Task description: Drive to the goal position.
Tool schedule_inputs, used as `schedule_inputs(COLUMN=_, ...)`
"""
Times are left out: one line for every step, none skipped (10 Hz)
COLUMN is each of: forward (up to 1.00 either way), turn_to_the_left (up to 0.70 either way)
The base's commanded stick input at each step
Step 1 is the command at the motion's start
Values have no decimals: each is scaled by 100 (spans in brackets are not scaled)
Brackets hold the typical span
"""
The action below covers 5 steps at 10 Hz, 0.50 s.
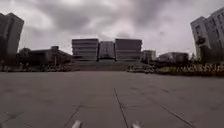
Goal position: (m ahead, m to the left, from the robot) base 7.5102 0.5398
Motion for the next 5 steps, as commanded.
schedule_inputs(forward=100, turn_to_the_left=0)
schedule_inputs(forward=100, turn_to_the_left=0)
schedule_inputs(forward=100, turn_to_the_left=0)
schedule_inputs(forward=100, turn_to_the_left=0)
schedule_inputs(forward=100, turn_to_the_left=0)
